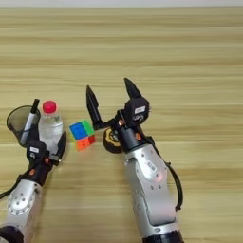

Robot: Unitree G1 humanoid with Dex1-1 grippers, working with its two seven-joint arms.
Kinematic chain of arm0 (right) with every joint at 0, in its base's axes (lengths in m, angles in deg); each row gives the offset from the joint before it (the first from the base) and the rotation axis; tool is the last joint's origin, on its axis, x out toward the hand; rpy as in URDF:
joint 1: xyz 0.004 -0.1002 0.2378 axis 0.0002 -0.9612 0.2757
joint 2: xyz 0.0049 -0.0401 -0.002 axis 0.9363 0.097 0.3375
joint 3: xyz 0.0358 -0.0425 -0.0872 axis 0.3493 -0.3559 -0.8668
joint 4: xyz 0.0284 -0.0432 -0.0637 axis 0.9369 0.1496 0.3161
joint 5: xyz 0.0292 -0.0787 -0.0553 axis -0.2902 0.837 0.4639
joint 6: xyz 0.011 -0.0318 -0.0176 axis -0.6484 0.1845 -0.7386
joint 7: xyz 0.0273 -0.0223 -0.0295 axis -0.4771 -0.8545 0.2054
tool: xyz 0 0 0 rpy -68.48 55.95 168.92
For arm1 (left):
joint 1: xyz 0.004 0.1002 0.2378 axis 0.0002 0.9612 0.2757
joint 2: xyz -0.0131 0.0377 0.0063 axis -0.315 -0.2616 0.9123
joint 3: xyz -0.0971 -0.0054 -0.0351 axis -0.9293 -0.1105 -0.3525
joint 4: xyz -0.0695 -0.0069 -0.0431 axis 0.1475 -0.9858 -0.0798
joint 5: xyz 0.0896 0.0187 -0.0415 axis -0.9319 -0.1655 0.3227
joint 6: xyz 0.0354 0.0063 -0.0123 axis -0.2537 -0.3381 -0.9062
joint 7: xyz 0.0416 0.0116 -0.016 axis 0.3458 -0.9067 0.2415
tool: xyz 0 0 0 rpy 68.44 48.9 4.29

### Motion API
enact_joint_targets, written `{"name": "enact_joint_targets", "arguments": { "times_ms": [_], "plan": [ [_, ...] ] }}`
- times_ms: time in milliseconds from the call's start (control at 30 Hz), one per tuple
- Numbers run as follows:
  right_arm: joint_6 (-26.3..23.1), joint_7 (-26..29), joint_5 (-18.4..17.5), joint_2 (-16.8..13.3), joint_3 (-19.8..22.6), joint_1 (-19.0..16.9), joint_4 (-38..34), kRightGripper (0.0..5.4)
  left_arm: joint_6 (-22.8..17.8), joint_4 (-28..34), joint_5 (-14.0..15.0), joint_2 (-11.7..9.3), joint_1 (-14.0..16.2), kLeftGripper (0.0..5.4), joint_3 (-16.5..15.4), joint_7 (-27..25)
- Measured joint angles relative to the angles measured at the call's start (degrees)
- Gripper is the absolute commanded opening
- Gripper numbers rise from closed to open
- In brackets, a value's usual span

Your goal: Move the objects on the table

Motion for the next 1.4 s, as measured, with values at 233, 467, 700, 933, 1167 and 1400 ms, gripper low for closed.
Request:
{"name": "enact_joint_targets", "arguments": {
  "times_ms": [233,467,700,933,1167,1400],
  "plan": [
    [0.8,0.0,0.2,0.0,0.2,0.5,1.0,5.40,-1.1,-1.8,-1.0,-0.2,0.5,4.28,-0.1,1.2],
    [0.7,-1.3,1.3,0.0,1.2,0.8,2.2,5.40,-1.2,-1.8,-1.3,-0.1,0.8,4.99,0.0,1.7],
    [-1.9,-5.3,4.8,-0.8,4.0,2.1,7.9,5.40,-1.2,-1.8,-1.4,-0.1,0.9,5.37,0.0,2.4],
    [-1.7,-7.5,9.8,-2.1,4.5,3.5,15.7,5.40,-1.1,-1.7,-1.5,-0.1,1.1,5.37,0.1,2.5],
    [2.4,-8.9,13.7,-3.0,4.6,4.9,25.4,5.40,-0.9,-1.5,-1.9,-0.1,1.3,5.37,0.2,2.8],
    [7.2,-10.0,15.0,-3.5,4.8,5.5,31.5,5.40,-0.2,-0.7,-2.5,-0.1,1.8,5.37,0.3,3.4]
  ]
}}
